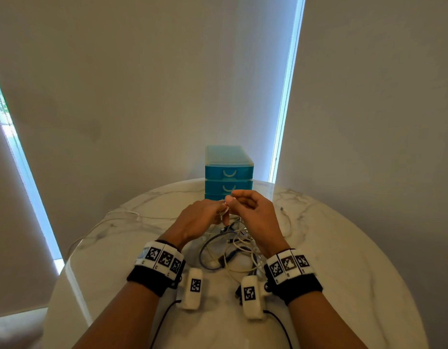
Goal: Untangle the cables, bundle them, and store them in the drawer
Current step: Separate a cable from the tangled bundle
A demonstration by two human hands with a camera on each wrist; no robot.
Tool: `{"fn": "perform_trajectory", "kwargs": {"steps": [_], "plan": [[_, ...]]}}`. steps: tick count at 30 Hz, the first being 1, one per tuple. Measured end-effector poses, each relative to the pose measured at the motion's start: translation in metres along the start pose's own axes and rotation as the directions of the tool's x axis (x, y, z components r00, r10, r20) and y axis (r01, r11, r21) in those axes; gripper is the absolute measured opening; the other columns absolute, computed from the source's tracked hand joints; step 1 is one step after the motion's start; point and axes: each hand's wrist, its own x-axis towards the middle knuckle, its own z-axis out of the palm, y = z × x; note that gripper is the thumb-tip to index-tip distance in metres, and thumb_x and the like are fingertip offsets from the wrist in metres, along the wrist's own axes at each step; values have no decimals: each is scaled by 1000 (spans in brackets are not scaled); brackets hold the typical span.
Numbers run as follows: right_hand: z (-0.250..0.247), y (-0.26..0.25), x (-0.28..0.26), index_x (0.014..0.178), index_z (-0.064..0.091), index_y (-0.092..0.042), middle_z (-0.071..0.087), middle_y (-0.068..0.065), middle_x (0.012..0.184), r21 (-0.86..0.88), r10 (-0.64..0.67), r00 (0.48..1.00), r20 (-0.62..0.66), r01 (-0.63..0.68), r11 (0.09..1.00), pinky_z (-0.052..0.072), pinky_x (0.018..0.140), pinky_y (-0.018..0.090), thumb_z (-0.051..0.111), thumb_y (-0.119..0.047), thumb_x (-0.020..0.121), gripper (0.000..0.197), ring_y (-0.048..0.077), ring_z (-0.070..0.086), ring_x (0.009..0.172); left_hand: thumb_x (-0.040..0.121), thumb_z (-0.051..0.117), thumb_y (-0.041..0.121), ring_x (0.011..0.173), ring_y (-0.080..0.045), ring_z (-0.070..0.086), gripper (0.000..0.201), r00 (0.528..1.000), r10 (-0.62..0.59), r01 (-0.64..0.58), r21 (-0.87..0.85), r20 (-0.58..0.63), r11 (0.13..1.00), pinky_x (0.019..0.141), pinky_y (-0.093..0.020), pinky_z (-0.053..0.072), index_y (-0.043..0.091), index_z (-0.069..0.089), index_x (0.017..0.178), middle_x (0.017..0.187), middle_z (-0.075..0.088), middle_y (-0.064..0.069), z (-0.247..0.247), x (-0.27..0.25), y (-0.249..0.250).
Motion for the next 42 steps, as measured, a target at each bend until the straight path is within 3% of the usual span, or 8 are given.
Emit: {"fn": "perform_trajectory", "kwargs": {"steps": [4, 10, 16, 22, 25, 28, 32, 42], "plan": [[15, -18, 17, 116, 75, -19, 82, -2, 108, -53, -22, 999, 47, 24, 998, 63, 97, 34, 87, -27, 90, 30, 10, 78, 103, 105, 36, 27, 54, -13, 41, 42, 990, -65, 19, -338, -126, 941, 58, -31, 37, 11, 63, 75, 57, 50, 5, -1, 4, 2], [21, -45, 56, 110, 73, -15, 79, 1, 107, -348, 11, 983, 181, 53, 936, 64, 87, 31, 71, -41, 102, 27, 13, 78, 93, 100, 39, 35, 51, -7, 29, 31, 919, -188, -14, -508, -345, 861, 53, -29, 26, 18, 54, 80, 56, 41, 12, -14, 9, -2], [27, -20, 64, 105, 84, -19, 79, 0, 110, -899, 347, 843, 410, 308, 312, 59, 102, 37, 76, -9, 94, 17, 18, 71, 102, 102, 45, 40, 55, -10, 25, 26, 910, -305, 66, -630, -279, 773, 50, -29, 22, 24, 46, 83, 62, 35, 10, -20, 6, -25], [47, -5, 53, 102, 83, -26, 78, -2, 108, -870, 360, 805, 472, 491, 41, 61, 96, 40, 80, -17, 90, 15, 22, 73, 100, 99, 62, 33, 61, -14, 38, 28, 873, -344, 81, -591, -347, 803, 59, -34, 33, 22, 55, 75, 65, 44, 5, -19, 6, -35], [44, -9, 61, 104, 80, -24, 76, -4, 110, -882, 285, 835, 471, 437, 179, 59, 101, 39, 76, -17, 94, 12, 18, 71, 103, 99, 65, 34, 60, -13, 36, 25, 865, -353, 72, -608, -357, 791, 59, -33, 32, 20, 56, 80, 62, 41, 7, -20, 5, -39], [33, -35, 85, 103, 72, -20, 76, -7, 99, -814, 18, 948, 317, 262, 518, 60, 94, 35, 72, -11, 97, 10, 16, 72, 97, 99, 68, 34, 60, -9, 41, 27, 856, -352, 64, -598, -378, 799, 60, -32, 36, 22, 59, 77, 56, 46, 16, -21, 3, -36], [14, -90, 115, 107, 63, -4, 78, 15, 96, -307, -105, 994, -30, 91, 947, 66, 86, 45, 63, 1, 103, 7, 33, 79, 93, 101, 70, 34, 62, -6, 48, 29, 853, -350, 62, -592, -386, 803, 63, -30, 40, 26, 61, 73, 55, 51, 17, -21, 3, -36], [0, -175, 115, 141, 49, 10, 71, 25, 120, 483, -106, 981, -165, 174, 858, 64, 90, 34, 54, 6, 106, 35, 30, 77, 103, 97, 74, 44, 67, -9, 51, 26, 863, -294, 13, -564, -411, 826, 65, -32, 42, 22, 72, 83, 57, 57, 21, -19, 3, -37]]}}
